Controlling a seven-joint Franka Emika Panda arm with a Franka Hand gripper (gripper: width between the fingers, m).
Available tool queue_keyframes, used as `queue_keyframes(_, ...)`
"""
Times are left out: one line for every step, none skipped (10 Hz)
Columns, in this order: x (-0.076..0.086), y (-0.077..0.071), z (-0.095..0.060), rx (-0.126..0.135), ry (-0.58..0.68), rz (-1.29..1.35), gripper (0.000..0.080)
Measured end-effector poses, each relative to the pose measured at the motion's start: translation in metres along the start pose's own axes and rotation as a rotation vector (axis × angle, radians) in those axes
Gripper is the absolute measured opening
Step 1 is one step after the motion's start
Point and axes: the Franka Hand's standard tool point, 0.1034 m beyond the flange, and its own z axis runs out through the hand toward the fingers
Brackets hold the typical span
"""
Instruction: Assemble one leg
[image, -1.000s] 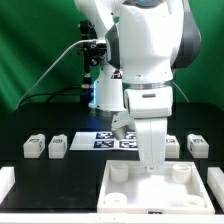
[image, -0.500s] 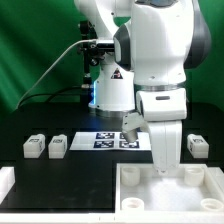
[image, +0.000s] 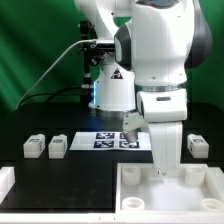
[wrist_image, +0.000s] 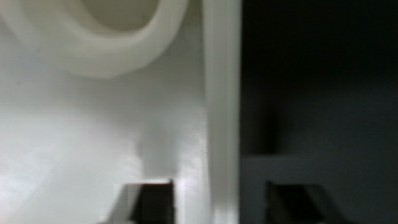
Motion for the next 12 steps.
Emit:
queue_keyframes(-0.0002,0.0000,0.0000,0.000,0.000,0.000,0.0397)
queue_keyframes(-0.0003,0.0000,0.0000,0.000,0.000,0.001,0.0397)
queue_keyframes(-0.0005,0.0000,0.0001,0.000,0.000,0.001,0.0571)
queue_keyframes(-0.0007,0.0001,0.0000,0.000,0.000,0.001,0.0627)
queue_keyframes(-0.0009,0.0001,0.0000,0.000,0.000,0.002,0.0627)
queue_keyframes(-0.0010,0.0001,0.0000,0.000,0.000,0.002,0.0645)
queue_keyframes(-0.0011,0.0001,0.0001,0.000,0.000,0.002,0.0645)
queue_keyframes(-0.0012,0.0001,0.0001,0.000,0.000,0.002,0.0645)
queue_keyframes(-0.0013,0.0001,0.0001,0.000,0.000,0.003,0.0648)
queue_keyframes(-0.0014,0.0001,0.0001,0.000,0.000,0.003,0.0648)
queue_keyframes(-0.0015,0.0001,0.0001,0.000,0.000,0.003,0.0648)
queue_keyframes(-0.0019,0.0009,-0.0010,-0.002,0.000,0.005,0.0648)
